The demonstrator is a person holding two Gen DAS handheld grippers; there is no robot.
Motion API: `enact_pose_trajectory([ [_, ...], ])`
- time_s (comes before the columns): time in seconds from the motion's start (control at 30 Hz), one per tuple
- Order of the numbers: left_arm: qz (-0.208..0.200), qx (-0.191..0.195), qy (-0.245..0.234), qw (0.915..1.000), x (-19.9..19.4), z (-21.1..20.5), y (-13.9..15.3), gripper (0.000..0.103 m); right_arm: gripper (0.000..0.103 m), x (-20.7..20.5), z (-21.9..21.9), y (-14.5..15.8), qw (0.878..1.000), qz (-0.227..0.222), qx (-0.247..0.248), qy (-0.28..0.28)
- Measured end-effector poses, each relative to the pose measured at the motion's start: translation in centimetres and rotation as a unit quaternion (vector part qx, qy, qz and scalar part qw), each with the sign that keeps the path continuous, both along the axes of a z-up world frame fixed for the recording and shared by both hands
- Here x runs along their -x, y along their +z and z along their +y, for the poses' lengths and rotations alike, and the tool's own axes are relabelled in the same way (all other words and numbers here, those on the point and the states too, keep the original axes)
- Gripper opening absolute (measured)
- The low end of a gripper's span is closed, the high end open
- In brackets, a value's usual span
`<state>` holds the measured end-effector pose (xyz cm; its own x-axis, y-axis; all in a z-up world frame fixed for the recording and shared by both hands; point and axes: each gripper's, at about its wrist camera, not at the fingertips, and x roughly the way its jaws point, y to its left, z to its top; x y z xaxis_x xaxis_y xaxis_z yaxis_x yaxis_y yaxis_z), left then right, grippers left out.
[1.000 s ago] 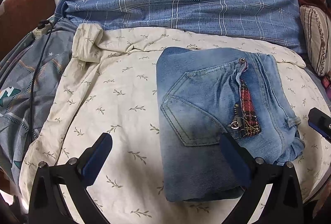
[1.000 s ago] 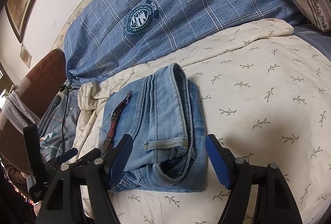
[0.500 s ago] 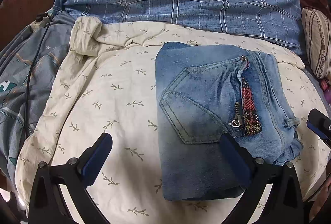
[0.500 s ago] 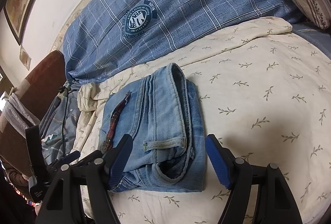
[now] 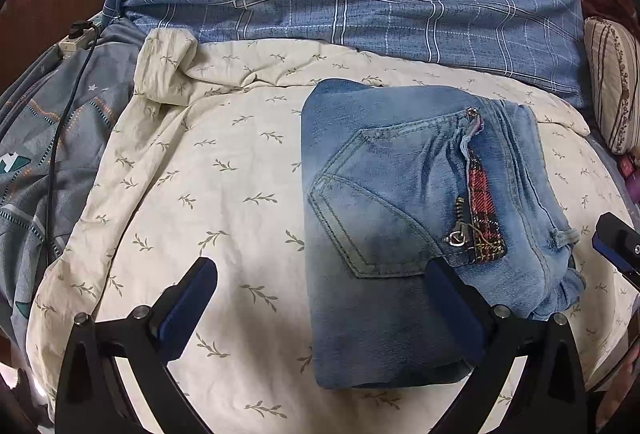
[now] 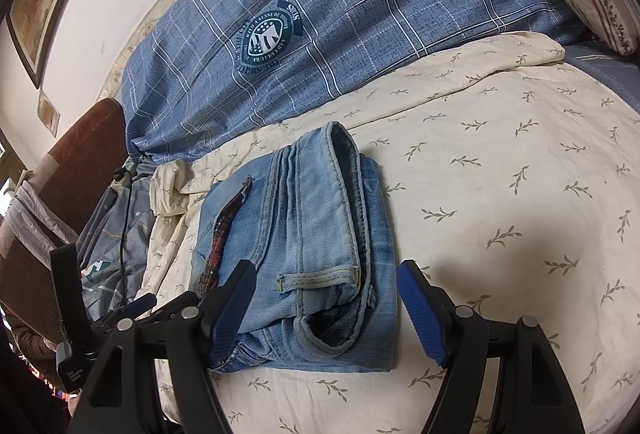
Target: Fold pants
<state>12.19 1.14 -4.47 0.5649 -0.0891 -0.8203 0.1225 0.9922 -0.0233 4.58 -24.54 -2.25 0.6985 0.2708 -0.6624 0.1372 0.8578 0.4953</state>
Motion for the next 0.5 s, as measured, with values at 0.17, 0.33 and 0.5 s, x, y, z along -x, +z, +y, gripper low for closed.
enact_pose_trajectory([
  [0.17, 0.0, 0.0, 0.0, 1.0, -0.02, 0.0, -0.02, 0.103, 0.076, 0.0, 0.0, 0.0, 1.0, 0.001, 0.0, 0.0],
  [0.33, 0.0, 0.0, 0.0, 1.0, -0.03, 0.02, -0.01, 0.103, 0.076, 0.0, -0.03, -0.15, 1.0, 0.001, -0.001, -0.001],
  [0.5, 0.0, 0.001, 0.001, 1.0, -0.01, 0.02, -0.07, 0.103, 0.078, -0.06, -0.03, -0.23, 1.0, 0.002, -0.004, 0.0],
])
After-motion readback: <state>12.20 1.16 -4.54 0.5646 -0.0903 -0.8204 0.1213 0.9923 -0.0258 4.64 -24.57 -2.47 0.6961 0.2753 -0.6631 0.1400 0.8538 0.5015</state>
